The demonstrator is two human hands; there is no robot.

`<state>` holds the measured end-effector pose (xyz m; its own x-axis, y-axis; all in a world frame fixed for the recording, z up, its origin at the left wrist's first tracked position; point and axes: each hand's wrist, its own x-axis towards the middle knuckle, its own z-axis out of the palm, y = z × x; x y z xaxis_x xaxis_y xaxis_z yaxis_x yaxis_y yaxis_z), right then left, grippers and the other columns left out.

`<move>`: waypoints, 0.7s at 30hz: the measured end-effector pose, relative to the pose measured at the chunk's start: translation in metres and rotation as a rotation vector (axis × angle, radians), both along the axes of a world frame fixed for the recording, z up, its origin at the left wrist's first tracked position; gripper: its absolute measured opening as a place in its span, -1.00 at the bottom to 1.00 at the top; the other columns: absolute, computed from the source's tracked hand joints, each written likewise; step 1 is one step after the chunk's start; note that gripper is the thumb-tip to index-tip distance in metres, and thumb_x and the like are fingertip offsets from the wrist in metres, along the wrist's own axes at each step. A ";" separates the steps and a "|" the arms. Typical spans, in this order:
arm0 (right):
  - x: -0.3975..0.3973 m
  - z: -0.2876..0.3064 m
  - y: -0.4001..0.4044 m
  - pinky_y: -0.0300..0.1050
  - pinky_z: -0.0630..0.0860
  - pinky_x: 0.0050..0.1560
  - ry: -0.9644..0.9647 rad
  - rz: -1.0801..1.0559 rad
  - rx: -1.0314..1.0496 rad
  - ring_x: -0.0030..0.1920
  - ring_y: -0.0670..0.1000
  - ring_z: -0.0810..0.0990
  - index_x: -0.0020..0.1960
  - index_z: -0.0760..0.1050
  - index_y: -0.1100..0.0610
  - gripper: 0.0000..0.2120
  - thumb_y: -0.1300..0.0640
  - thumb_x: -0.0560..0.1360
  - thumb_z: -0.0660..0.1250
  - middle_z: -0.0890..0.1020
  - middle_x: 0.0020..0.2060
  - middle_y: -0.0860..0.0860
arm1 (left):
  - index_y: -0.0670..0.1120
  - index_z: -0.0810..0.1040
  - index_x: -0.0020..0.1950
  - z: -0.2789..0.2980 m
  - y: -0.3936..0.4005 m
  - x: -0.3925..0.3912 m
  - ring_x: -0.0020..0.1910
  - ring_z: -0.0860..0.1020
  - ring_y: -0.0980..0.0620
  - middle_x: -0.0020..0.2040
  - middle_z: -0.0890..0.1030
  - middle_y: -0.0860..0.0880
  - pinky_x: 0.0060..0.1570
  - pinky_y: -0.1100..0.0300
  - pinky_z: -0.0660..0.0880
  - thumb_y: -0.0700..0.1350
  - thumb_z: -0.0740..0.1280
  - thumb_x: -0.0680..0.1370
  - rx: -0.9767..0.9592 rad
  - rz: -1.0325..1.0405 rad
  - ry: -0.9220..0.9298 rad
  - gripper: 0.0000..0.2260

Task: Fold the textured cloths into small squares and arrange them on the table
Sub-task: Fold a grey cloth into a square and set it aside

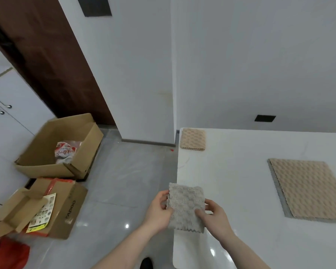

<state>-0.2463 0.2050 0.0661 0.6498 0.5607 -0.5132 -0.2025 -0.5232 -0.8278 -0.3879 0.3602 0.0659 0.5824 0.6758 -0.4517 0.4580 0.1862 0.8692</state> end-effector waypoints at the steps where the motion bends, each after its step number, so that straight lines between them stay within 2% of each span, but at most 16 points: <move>1: -0.010 -0.004 0.010 0.02 0.69 0.03 0.012 -0.030 -0.006 -0.07 -0.06 0.73 0.19 0.59 -0.13 -0.70 0.08 0.48 0.44 0.69 0.01 -0.08 | 0.14 0.48 0.24 -0.004 0.015 -0.003 0.04 0.61 0.19 0.13 0.56 0.22 0.00 0.22 0.62 -0.24 0.44 0.52 0.002 -0.027 0.008 -0.60; 3: -0.026 -0.010 0.022 0.09 0.69 0.04 0.035 -0.098 -0.015 -0.05 -0.04 0.73 0.18 0.57 -0.15 -0.70 0.06 0.47 0.45 0.69 0.00 -0.07 | 0.20 0.49 0.18 -0.010 0.038 -0.006 0.02 0.62 0.15 0.14 0.58 0.21 0.10 0.06 0.63 -0.18 0.46 0.49 0.001 -0.085 0.026 -0.62; 5: -0.034 -0.014 0.028 0.13 0.69 0.04 0.055 -0.162 -0.014 -0.06 -0.02 0.74 0.17 0.57 -0.15 -0.69 0.05 0.45 0.46 0.69 0.00 -0.06 | 0.16 0.51 0.23 -0.014 0.052 -0.003 0.04 0.63 0.13 0.19 0.59 0.15 0.15 -0.01 0.62 -0.13 0.47 0.49 0.007 -0.159 0.049 -0.63; 7: -0.037 -0.015 0.030 0.15 0.69 0.04 0.073 -0.223 -0.015 -0.05 0.00 0.74 0.20 0.57 -0.11 -0.67 0.08 0.45 0.46 0.69 0.01 -0.02 | 0.07 0.51 0.30 -0.016 0.061 0.007 0.08 0.63 0.13 0.24 0.59 0.07 0.19 0.01 0.60 -0.12 0.47 0.50 0.033 -0.227 0.075 -0.61; 11: -0.026 -0.022 0.028 0.16 0.69 0.05 0.081 -0.301 -0.034 -0.02 0.03 0.73 0.22 0.56 -0.07 -0.64 0.12 0.45 0.46 0.69 0.02 0.02 | 0.03 0.49 0.35 -0.017 0.070 0.034 0.08 0.57 0.20 0.24 0.55 0.10 0.12 0.30 0.48 -0.12 0.47 0.52 0.080 -0.367 0.106 -0.58; 14: -0.012 -0.029 0.031 0.17 0.69 0.05 0.079 -0.319 -0.058 -0.04 0.04 0.73 0.21 0.56 -0.04 -0.66 0.13 0.45 0.46 0.70 0.00 0.01 | 0.04 0.46 0.40 -0.018 0.074 0.053 0.15 0.58 0.06 0.29 0.53 0.06 0.20 0.24 0.47 -0.12 0.49 0.50 0.061 -0.418 0.148 -0.52; 17: -0.001 -0.035 0.045 0.17 0.69 0.05 0.096 -0.331 -0.073 -0.03 0.05 0.73 0.23 0.54 0.01 -0.65 0.15 0.46 0.45 0.69 0.01 0.03 | 0.10 0.46 0.35 -0.020 0.085 0.072 0.11 0.59 0.03 0.29 0.52 0.07 0.17 0.16 0.54 -0.09 0.48 0.52 0.062 -0.431 0.171 -0.56; 21: 0.018 -0.039 0.072 0.15 0.69 0.06 0.120 -0.364 -0.083 -0.01 0.06 0.71 0.24 0.52 0.04 -0.65 0.16 0.48 0.46 0.68 0.03 0.03 | 0.11 0.43 0.31 -0.025 0.110 0.101 -0.02 0.57 0.05 0.31 0.49 0.04 0.10 0.15 0.54 -0.17 0.43 0.55 0.068 -0.457 0.202 -0.61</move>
